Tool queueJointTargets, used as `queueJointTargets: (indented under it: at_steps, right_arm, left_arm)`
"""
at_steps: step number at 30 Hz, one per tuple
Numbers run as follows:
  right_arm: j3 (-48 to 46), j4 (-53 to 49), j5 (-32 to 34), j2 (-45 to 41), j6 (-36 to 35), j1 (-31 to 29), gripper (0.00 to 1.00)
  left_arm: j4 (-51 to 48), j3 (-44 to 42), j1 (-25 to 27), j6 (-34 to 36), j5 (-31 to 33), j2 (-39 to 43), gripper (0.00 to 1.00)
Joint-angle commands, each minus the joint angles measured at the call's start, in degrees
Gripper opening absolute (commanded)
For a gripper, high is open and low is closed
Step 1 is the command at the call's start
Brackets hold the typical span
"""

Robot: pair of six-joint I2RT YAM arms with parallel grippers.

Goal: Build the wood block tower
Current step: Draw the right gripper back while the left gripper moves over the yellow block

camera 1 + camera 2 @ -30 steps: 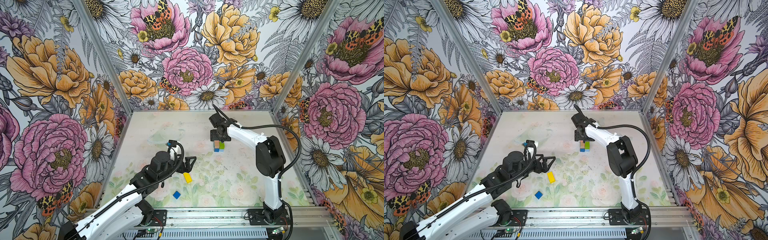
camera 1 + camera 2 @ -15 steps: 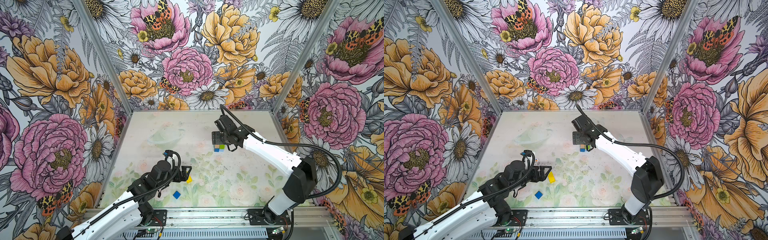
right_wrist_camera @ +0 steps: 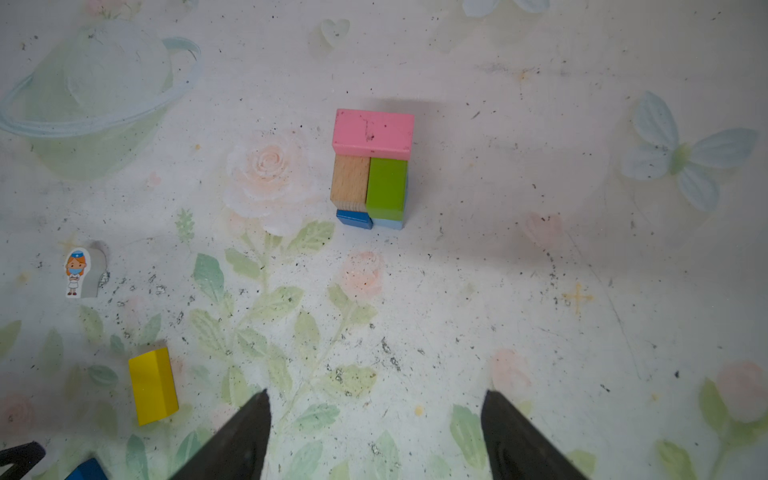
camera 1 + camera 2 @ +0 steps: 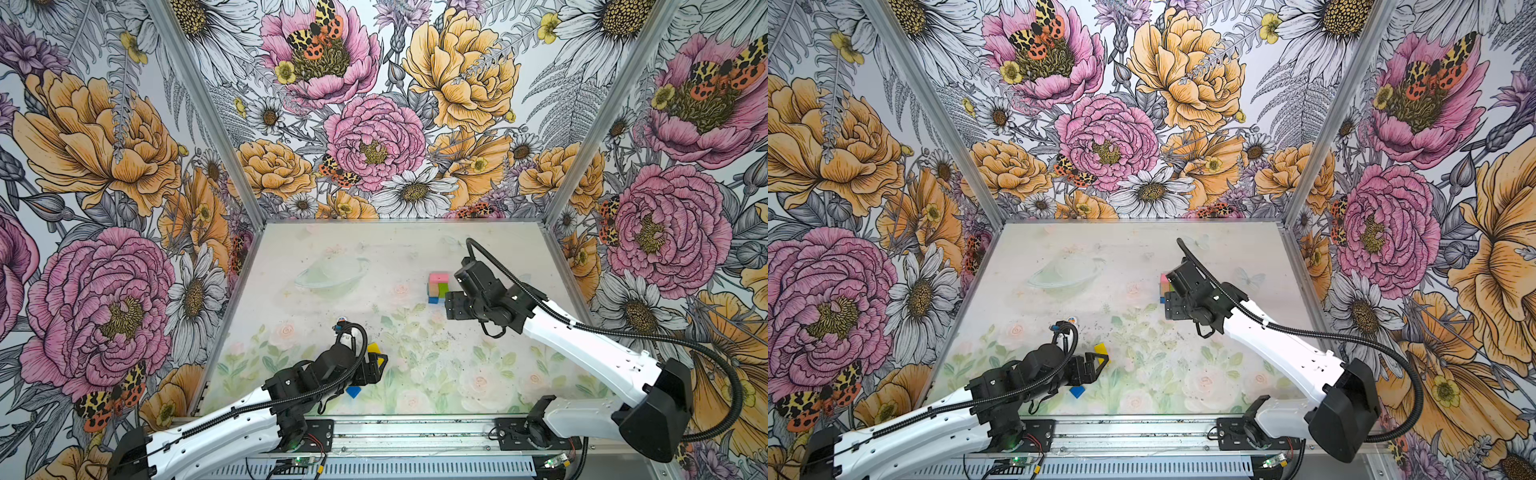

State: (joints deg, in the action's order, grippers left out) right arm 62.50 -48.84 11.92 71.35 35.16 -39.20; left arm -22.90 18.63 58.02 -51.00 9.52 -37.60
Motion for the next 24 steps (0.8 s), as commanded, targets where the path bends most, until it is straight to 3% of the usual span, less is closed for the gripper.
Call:
queueJointTargets:
  at_steps: [1,12,24]
  right_arm:
    - [-2.78,1.63,-0.99,-3.87,1.05,-0.54,0.82]
    - [-8.51,1.78,-1.47,-11.04,0.53,-0.46,0.83]
    - [-9.67,1.81,-0.09,-12.59,0.22,-0.27,0.83]
  left_arm:
    - [6.77,-1.31,0.5,-2.68,2.04,-2.85,0.94]
    - [14.27,2.45,1.46,-1.97,0.46,-17.78,0.95]
    - [17.05,5.21,0.13,-0.1,0.09,-25.14,0.96]
